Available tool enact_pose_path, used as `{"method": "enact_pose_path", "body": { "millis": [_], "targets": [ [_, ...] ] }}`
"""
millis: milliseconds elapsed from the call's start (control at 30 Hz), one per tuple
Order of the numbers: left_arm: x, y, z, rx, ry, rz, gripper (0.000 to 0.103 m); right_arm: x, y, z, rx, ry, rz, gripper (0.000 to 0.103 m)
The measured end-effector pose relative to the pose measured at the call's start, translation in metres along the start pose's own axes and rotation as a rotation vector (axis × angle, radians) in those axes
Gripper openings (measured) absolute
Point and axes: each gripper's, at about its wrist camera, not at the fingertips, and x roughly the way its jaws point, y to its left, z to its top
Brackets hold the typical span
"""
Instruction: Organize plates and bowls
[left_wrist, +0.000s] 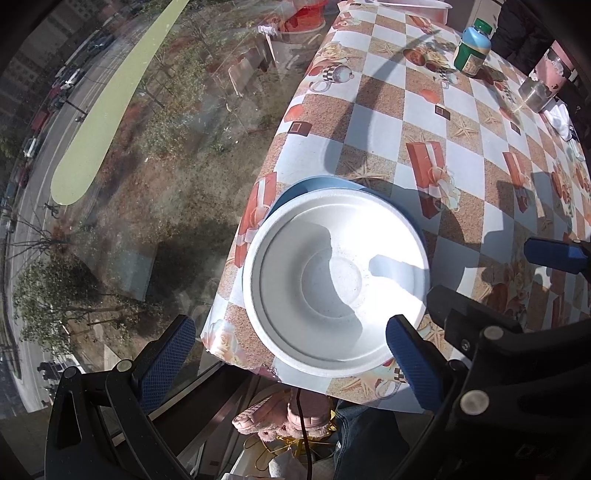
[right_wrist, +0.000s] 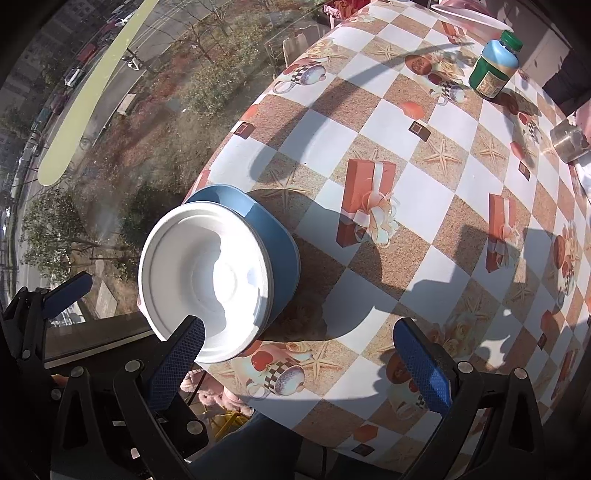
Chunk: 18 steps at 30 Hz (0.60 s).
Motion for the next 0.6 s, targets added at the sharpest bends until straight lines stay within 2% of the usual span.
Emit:
{"method": "enact_pose_path", "body": {
  "millis": [600],
  "targets": [
    [-0.0019, -0.0067, 0.0003, 0.012, 0.022, 0.05, 0.103, 0.0029, -0.0041, -0.0026, 0.0, 0.008, 0.042, 0.103]
  ]
}}
